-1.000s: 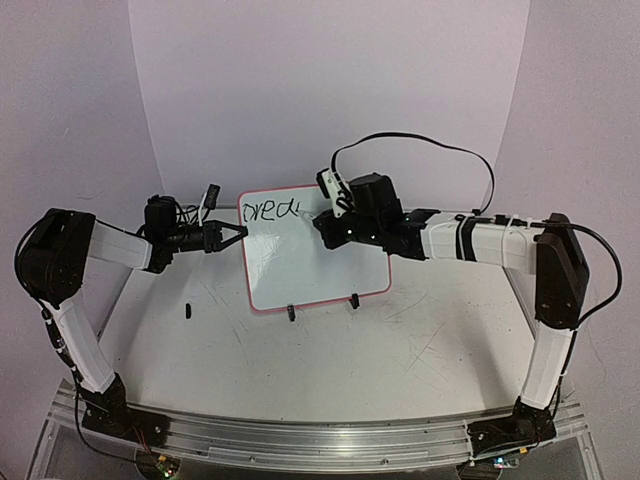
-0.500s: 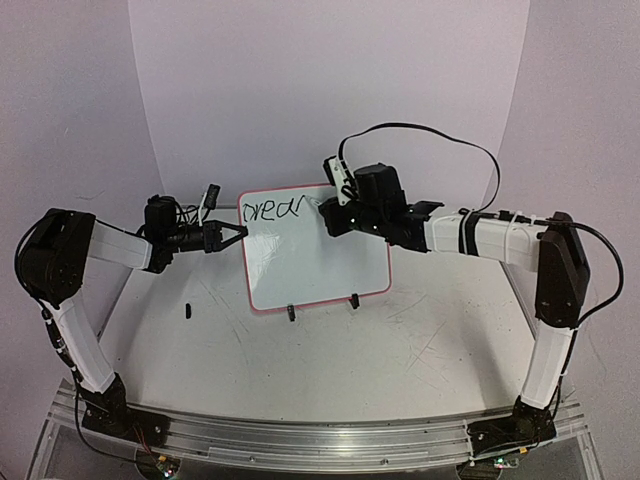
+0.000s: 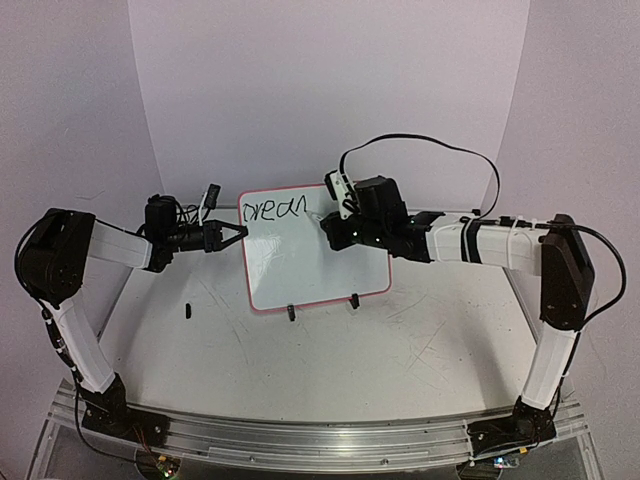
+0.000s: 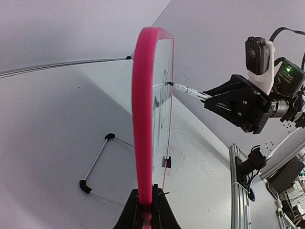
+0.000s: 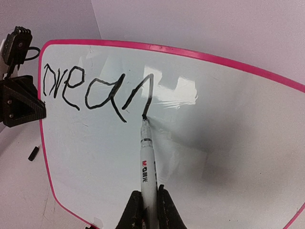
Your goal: Write a sentence on the whiteboard
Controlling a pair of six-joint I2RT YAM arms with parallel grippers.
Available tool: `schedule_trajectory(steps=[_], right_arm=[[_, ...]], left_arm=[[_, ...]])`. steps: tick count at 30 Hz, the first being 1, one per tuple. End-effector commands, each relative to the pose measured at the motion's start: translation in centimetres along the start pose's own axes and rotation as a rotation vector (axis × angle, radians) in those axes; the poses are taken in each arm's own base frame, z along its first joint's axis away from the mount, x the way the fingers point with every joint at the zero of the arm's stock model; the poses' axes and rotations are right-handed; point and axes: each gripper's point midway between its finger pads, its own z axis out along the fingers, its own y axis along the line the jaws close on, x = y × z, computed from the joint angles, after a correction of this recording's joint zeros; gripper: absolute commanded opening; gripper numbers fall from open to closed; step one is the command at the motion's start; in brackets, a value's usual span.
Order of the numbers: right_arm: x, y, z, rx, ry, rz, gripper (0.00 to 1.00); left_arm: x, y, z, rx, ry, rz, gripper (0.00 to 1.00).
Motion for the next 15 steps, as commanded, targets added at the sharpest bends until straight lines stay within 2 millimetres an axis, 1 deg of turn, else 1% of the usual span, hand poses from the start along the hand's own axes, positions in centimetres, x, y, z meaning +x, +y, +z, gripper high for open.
schedule_trajectory(steps=[1,10,15], right_arm=[[-1.6,-0.4,-0.9,0.025,-0.037,0.021,0.0],[-4.1,-1.8,-0.2,0.085,-0.097,0.031,0.0],[-4.6,-2.5,-0.3,0.101,-0.109,0.038,0.0]], left_arm=[[-1.8,-0.6,0.5,0.016,-0.03,0.113,0.0],[-1.7,-0.5,0.5,0.016,-0.028,0.113,0.0],[-1.6,-0.5,0.5,0.016,-0.027,0.112,0.0]])
